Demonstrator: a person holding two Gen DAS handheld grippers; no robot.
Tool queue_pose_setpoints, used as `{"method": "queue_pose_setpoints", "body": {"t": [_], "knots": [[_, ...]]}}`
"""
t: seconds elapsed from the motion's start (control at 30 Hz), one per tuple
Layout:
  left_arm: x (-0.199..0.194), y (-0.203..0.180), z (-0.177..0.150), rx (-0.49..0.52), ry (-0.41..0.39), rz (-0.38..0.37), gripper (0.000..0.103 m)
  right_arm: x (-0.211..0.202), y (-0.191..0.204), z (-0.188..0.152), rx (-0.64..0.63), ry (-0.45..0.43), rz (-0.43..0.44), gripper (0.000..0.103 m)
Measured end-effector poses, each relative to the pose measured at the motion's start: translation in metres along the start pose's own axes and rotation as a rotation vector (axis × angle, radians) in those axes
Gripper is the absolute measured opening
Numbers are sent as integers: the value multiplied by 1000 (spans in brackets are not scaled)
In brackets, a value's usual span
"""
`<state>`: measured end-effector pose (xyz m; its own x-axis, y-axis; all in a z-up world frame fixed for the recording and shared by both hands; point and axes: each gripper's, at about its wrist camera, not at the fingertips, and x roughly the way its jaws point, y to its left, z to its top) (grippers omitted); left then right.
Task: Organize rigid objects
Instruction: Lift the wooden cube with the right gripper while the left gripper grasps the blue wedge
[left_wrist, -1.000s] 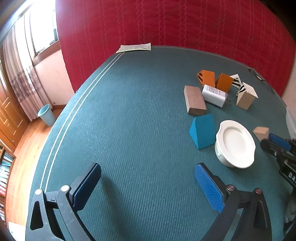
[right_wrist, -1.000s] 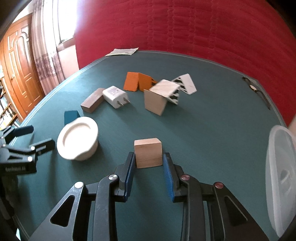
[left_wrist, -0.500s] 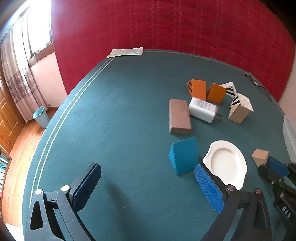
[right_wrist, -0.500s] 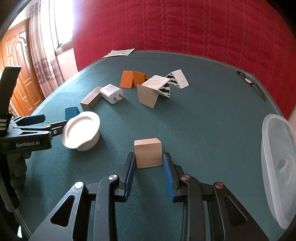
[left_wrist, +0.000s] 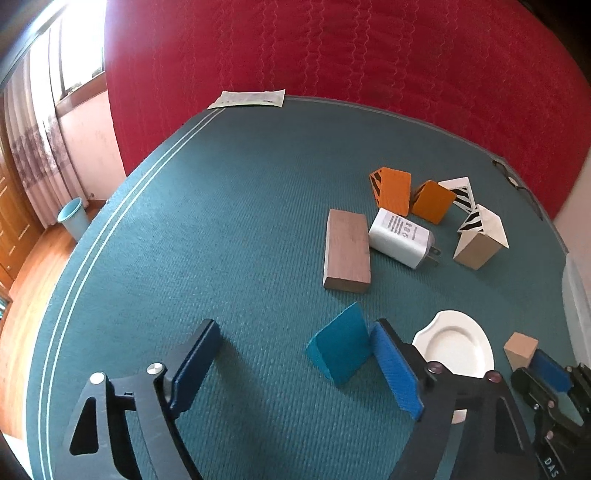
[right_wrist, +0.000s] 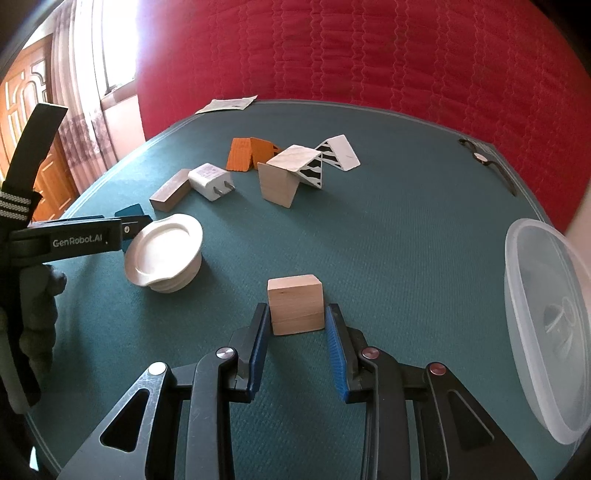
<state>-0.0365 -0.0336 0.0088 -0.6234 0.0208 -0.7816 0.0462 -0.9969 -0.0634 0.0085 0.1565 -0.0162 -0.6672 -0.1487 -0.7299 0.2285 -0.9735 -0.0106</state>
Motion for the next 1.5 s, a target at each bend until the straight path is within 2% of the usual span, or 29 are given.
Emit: {"method": "queue_pose_setpoints", "body": {"t": [0.1, 0.37, 0.43, 0.7, 0.83, 1.1, 1.23, 1.43, 1.5], "knots": [[-2, -1, -1, 5, -6, -8, 75, 0, 0, 0, 0, 0, 1, 32], [-8, -7, -5, 43, -18, -29, 44, 1, 1, 0, -2, 1, 1, 34], [-9, -7, -7, 48, -17, -28, 42, 1, 1, 0, -4, 1, 6, 36], [-13, -1, -13, 31, -16, -17, 43, 1, 2, 0, -4, 0, 12, 40], [-14, 4, -14, 6, -11, -5, 52, 0, 1, 0, 1, -1, 19, 40], [-16, 18, -15, -29, -5, 17, 52, 1, 1, 1, 3, -1, 21, 40], [-16, 23, -12, -65, 7, 18, 68, 1, 1, 1, 2, 0, 19, 40], [-13, 18, -6, -77, 2, 26, 68, 1, 1, 1, 2, 0, 21, 41], [-9, 17, -6, -72, 11, 35, 63, 1, 1, 1, 4, -1, 21, 41]]}}
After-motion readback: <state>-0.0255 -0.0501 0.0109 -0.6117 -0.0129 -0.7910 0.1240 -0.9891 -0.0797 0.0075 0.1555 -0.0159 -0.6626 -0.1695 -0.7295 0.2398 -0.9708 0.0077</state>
